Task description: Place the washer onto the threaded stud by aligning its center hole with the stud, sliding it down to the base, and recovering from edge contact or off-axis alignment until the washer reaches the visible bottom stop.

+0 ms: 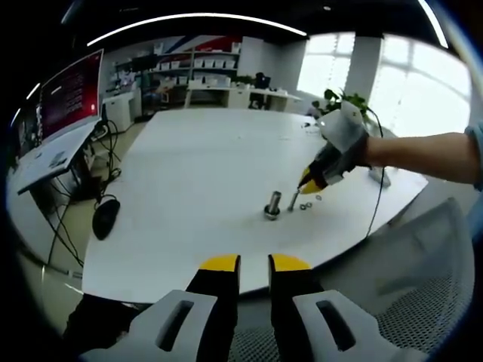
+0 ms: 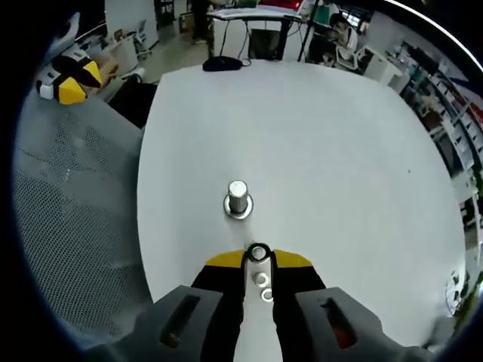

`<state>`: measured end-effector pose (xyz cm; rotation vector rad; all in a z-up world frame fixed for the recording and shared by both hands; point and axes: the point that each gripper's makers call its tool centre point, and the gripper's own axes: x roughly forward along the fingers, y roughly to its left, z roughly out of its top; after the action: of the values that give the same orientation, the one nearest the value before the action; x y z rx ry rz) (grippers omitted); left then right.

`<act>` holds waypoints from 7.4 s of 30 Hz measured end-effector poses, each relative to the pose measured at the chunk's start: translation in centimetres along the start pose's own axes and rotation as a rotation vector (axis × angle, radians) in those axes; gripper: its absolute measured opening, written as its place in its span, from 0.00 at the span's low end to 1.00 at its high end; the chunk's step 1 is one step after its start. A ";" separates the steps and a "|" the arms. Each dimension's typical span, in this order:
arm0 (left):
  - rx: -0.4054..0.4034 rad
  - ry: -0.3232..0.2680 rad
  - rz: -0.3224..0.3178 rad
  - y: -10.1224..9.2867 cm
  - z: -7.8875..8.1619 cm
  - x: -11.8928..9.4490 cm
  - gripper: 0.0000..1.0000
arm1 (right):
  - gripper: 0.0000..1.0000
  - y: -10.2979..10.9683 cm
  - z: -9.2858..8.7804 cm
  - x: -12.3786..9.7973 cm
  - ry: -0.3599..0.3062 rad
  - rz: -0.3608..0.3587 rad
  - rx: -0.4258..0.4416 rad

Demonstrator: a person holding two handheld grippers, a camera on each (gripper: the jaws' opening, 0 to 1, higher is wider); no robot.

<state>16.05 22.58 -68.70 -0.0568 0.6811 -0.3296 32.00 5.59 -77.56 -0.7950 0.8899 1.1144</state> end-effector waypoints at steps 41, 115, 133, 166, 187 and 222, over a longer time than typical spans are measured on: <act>-0.006 0.008 0.024 0.4 -0.1 0.1 0.12 | 0.20 2.1 -4.1 5.0 0.210 0.102 -0.057; 0.000 0.001 0.006 0.1 0.0 -0.1 0.11 | 0.17 4.1 -15.9 -0.5 0.323 0.095 -0.064; -0.001 -0.009 0.001 0.0 0.1 -0.1 0.11 | 0.08 5.1 -15.9 -0.4 0.252 0.054 -0.092; -0.004 -0.011 0.004 0.1 0.2 -0.1 0.11 | 0.19 -2.6 -13.5 -0.2 0.218 -0.038 0.166; -0.007 -0.009 0.012 0.2 0.2 0.0 0.11 | 0.20 -4.1 -12.4 2.1 0.192 0.003 0.230; -0.002 -0.003 0.011 0.2 0.1 0.0 0.10 | 0.14 -1.9 -7.3 0.1 -0.001 0.036 0.259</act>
<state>16.20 22.73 -68.68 -0.0550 0.6787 -0.3181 32.43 -1.27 -80.66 -0.5664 1.0269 1.0057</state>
